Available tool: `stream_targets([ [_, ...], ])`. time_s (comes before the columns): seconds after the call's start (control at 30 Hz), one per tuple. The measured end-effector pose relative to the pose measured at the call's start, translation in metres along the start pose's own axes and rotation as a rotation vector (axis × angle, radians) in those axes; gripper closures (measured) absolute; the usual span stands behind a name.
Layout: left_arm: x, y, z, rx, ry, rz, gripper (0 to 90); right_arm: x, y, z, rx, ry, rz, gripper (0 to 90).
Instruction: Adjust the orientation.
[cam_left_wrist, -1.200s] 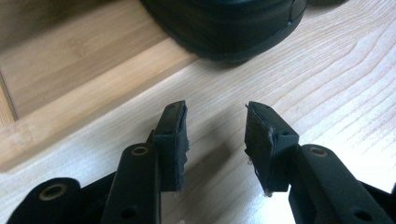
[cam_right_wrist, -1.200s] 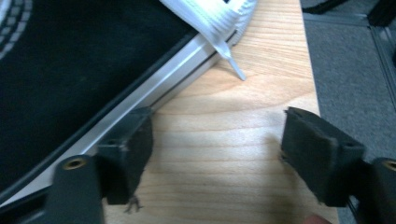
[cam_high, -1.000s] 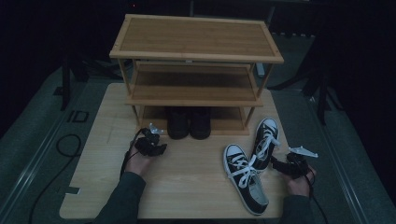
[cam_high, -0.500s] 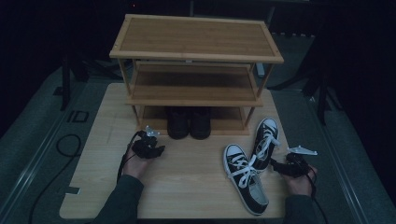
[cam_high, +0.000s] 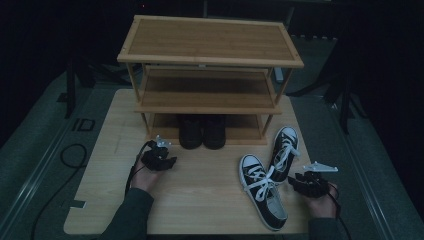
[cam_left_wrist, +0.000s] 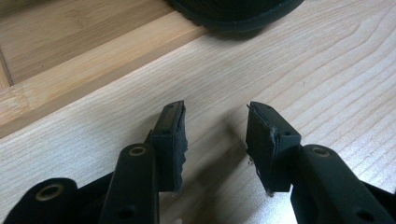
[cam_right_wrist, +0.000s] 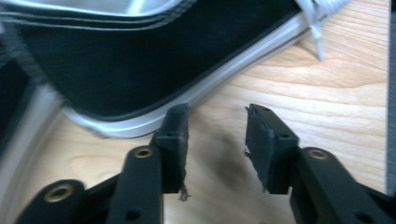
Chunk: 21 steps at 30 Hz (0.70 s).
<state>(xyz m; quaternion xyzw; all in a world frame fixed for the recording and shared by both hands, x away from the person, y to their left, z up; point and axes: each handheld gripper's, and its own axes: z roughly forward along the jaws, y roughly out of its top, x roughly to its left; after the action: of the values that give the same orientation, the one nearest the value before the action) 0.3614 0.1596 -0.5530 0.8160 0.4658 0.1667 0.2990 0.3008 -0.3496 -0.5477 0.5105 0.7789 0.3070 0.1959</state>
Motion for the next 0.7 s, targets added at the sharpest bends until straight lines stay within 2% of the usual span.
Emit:
stream_targets([
  [0.23, -0.001, -0.001, 0.001, 0.011, 0.001, 0.007, 57.4, 0.017, -0.004, -0.011, -0.005, 0.060, -0.034, 68.8],
  [0.4, -0.002, -0.002, 0.001, 0.005, 0.002, 0.003, 57.4, 0.031, -0.008, -0.015, 0.005, 0.132, -0.073, 82.4],
  [0.5, -0.002, -0.002, 0.001, 0.004, 0.002, 0.004, 57.3, 0.038, -0.008, -0.016, 0.008, 0.173, -0.094, 87.2],
  [0.57, -0.002, -0.002, 0.001, 0.006, 0.002, 0.006, 57.2, 0.043, -0.007, -0.015, 0.014, 0.195, -0.110, 88.6],
  [0.7, -0.002, -0.003, 0.001, 0.002, 0.000, 0.002, 57.2, 0.051, -0.005, -0.010, 0.029, 0.208, -0.136, 88.9],
])
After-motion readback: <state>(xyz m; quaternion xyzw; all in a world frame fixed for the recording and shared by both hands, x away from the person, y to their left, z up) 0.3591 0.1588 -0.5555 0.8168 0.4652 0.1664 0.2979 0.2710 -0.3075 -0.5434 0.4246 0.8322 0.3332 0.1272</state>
